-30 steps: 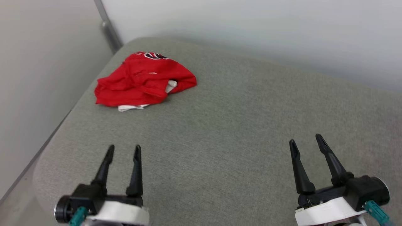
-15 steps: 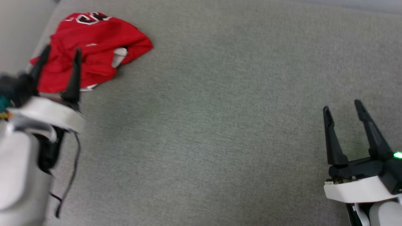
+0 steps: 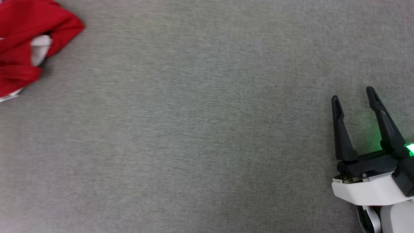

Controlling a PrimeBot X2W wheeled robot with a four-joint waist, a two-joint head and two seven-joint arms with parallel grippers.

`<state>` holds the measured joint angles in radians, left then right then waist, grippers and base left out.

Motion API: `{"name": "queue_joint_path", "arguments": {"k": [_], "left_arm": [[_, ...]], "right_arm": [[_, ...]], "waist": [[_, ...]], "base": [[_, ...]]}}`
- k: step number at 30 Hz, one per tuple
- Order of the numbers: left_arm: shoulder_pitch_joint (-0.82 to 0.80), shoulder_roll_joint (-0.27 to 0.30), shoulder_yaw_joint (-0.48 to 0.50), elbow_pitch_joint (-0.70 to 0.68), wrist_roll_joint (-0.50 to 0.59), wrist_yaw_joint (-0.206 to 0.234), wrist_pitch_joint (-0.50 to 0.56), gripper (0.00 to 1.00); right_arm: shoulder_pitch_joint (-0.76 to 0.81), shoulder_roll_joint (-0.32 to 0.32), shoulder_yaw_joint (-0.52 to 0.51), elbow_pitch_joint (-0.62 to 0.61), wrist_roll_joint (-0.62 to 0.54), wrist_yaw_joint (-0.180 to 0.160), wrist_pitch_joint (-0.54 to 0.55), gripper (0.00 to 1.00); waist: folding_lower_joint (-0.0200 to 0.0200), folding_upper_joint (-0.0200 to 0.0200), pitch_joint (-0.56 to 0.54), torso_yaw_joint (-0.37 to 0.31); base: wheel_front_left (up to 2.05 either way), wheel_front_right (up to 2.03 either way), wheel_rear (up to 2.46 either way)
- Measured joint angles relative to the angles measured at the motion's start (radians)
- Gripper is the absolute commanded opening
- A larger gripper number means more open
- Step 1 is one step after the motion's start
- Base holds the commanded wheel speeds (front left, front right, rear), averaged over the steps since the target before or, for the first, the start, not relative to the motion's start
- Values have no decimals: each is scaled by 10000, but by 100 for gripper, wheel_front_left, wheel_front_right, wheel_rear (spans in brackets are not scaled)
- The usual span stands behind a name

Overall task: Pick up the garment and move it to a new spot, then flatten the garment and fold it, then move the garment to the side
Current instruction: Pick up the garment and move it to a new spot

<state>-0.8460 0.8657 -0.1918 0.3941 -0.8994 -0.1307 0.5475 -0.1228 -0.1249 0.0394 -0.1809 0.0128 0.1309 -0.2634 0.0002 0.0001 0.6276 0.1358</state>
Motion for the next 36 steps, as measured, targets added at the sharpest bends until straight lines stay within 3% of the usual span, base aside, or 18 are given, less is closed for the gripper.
{"name": "queue_joint_path", "arguments": {"k": [6, 10, 11, 12, 23, 30, 36], "left_arm": [[-289, 771, -140, 481, -926, 0, 1361, 100], [-308, 786, -355, 639, -1206, 0, 1691, 100], [-337, 761, -355, 715, -1290, 0, 1720, 27], [-352, 754, -393, 754, -1365, 0, 1764, 0], [-456, 823, -849, 859, -1051, 0, 631, 0], [-955, 1461, -1417, -153, -341, 0, -552, 0], [-1672, 938, -2207, -1233, -2, 0, -1373, 0]], "right_arm": [[-172, 136, 86, -217, -35, 0, -4, 100], [-191, 192, 102, -290, -38, 4, -19, 100], [-205, 199, 111, -291, -38, 4, -36, 100], [-216, 201, 123, -290, -42, 4, -38, 100], [-218, 276, 332, 337, -29, 0, -27, 100], [-151, 418, 403, 895, 228, 0, -2, 100], [78, 562, 291, 1335, 426, 0, -2, 100]], "waist": [[0, 0, 511, -453], [-1, 0, 755, -592], [-1, 0, 788, -609], [0, 0, 810, -627], [-1, -1, 174, -601], [-2, 0, -1045, -564], [-2, 0, -2207, -545]], "base": [[0, 0, 0], [0, 0, 0], [0, 0, 0], [0, 0, 0], [0, 0, 0], [0, 0, 0], [0, 0, 0]]}}
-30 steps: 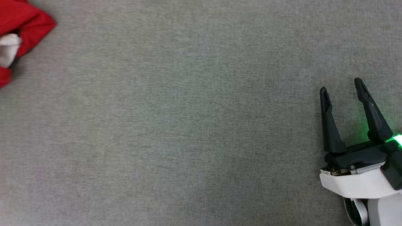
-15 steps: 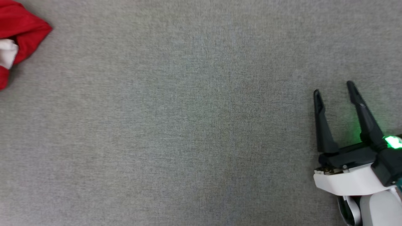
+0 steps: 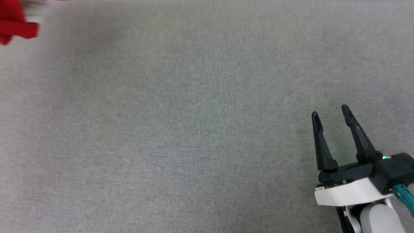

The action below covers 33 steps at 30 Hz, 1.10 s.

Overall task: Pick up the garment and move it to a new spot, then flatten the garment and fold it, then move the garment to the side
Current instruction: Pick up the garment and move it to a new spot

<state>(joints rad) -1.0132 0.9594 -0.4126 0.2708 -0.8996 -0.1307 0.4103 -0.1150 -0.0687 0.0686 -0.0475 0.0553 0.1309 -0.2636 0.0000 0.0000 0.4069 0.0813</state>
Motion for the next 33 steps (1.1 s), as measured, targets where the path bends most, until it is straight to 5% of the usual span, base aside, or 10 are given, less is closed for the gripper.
{"name": "queue_joint_path", "arguments": {"k": [12, 21, 29, 30, 31, 33], "left_arm": [[-309, -2537, -2050, -644, 1708, 209, -1649, 0], [1933, -4801, -3567, -382, 2422, 1183, -3210, 0], [4175, -6566, -5340, 470, 2702, 1492, -3630, 0], [4377, -6742, -5505, 581, 2715, 1551, -3672, 22], [4528, -6888, -5695, 679, 2778, 1572, -3695, 100], [4741, -7141, -5958, 844, 2867, 1555, -3812, 100]], "right_arm": [[420, 140, -75, 232, 176, 0, 0, 100], [598, 161, -13, 226, 311, 0, 0, 100], [635, 167, -102, 180, 389, 0, 0, 100], [635, 167, -155, 157, 428, 0, 0, 100], [636, 165, -194, 151, 443, 0, 0, 100], [658, 165, -211, 173, 437, 0, 0, 100]], "waist": [[-1, 0, -1729, -373], [-2, 0, -2098, -872], [-1, 0, -2060, -1121], [-1, 0, -2059, -1117], [-1, 0, -2065, -1105], [-1, 0, -2098, -1056]], "base": [[0, 0, 0], [0, 0, 0], [0, 0, 0], [0, 0, 0], [0, 0, 0], [0, 0, 0]]}}
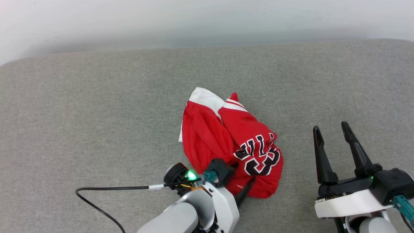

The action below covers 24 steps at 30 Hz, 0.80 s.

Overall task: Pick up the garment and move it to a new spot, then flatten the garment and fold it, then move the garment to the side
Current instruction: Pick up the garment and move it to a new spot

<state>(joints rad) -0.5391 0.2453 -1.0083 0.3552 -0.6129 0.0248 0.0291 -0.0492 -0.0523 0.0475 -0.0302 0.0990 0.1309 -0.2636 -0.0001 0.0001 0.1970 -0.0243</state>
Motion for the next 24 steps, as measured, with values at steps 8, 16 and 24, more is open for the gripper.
{"name": "queue_joint_path", "arguments": {"k": [8, 16, 24], "left_arm": [[-80, -343, 351, 115, 117, 151, -1356, 100], [-255, 558, 2000, -765, 115, 941, -2767, 100], [1657, 1465, 4447, -2748, 957, 1436, -2920, 100]], "right_arm": [[169, 6, -44, 98, -31, 0, 0, 100], [544, 8, -178, 50, -136, 0, 0, 100], [796, 12, -48, -54, -198, 0, 0, 100]], "waist": [[0, 0, -427, 363], [1, 0, -966, 953], [0, 0, -1408, 1354]], "base": [[0, 0, 0], [0, 0, 0], [0, 0, 0]]}}
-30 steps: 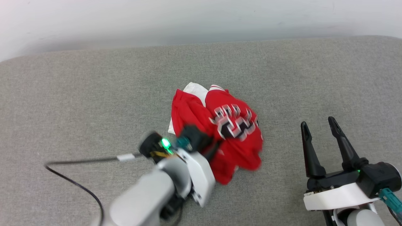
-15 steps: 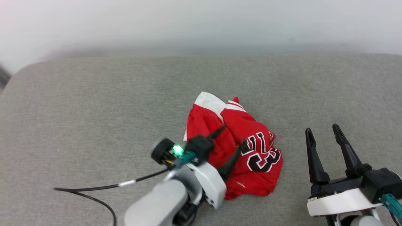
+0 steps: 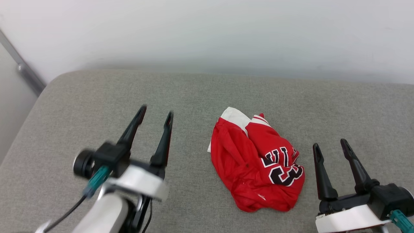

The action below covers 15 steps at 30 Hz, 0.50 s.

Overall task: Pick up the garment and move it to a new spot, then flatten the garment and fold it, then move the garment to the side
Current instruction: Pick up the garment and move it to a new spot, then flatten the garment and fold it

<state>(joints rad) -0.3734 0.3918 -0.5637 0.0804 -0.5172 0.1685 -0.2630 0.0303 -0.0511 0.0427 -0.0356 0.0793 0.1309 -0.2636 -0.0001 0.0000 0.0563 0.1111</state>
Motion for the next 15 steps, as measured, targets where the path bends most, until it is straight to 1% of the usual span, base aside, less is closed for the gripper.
{"name": "queue_joint_path", "arguments": {"k": [1, 2, 5, 8, 10, 15], "left_arm": [[955, -127, 612, -533, 79, -159, 0, 100], [1427, -290, 957, -779, 94, -184, 0, 100], [2480, -573, 1875, -1214, 685, -192, -2, 100], [3134, -802, 2048, -1296, 1565, -573, -2, 100], [3365, -995, 2182, -1300, 1942, -755, -2, 100], [3580, -1549, 2788, -1277, 2376, -1212, -2, 100]], "right_arm": [[91, 2, 23, -8, 0, 0, 0, 100], [129, 0, 21, -2, 4, 0, 0, 100], [200, 0, 48, 21, 121, 0, 0, 100], [289, 0, 186, 77, 92, 0, 0, 100], [314, 0, 291, 109, 63, 0, 0, 100], [310, -2, 100, 44, -113, 0, 0, 100]], "waist": [[0, 0, -81, 24], [0, 0, -110, 27], [0, 0, -181, 27], [0, 0, -198, 55], [1, 0, -202, 45], [0, 0, -189, 57]], "base": [[0, 0, 0], [0, 0, 0], [0, 0, 0], [0, 0, 0], [0, 0, 0], [0, 0, 0]]}}
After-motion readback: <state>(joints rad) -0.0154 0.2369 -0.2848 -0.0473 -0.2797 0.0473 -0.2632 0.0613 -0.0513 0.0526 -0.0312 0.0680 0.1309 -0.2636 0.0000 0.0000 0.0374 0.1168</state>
